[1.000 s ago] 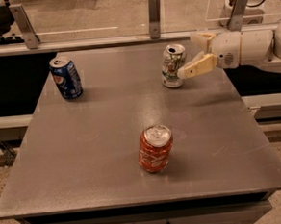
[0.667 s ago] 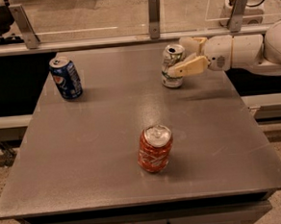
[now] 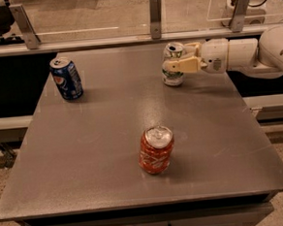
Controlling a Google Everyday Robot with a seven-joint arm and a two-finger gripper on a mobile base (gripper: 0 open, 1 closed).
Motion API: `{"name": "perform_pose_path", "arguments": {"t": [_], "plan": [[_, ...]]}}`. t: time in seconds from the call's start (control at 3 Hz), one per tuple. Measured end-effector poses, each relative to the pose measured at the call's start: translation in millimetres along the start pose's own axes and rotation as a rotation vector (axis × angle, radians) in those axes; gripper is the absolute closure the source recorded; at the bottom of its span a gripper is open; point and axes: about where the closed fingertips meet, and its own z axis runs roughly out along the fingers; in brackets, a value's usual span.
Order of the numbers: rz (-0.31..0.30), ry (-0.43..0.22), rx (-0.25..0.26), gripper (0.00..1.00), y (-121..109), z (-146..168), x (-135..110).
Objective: Knock 7up can over
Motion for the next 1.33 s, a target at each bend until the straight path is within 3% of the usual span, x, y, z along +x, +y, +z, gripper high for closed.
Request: {"name": "perform_pose_path", "arguments": {"t": [0.33, 0.67, 1.0, 1.33], "plan": [[-0.012, -0.015, -0.012, 0.87, 1.4, -5.6, -11.0], [-0.103, 0.074, -0.041, 1.0, 9.8, -15.4, -37.7], [-0.189, 0.322, -0.114, 1.0, 35.5, -13.0, -44.3], [-0.347, 0.594, -0.154, 1.0, 67.3, -2.7, -57.7]]}}
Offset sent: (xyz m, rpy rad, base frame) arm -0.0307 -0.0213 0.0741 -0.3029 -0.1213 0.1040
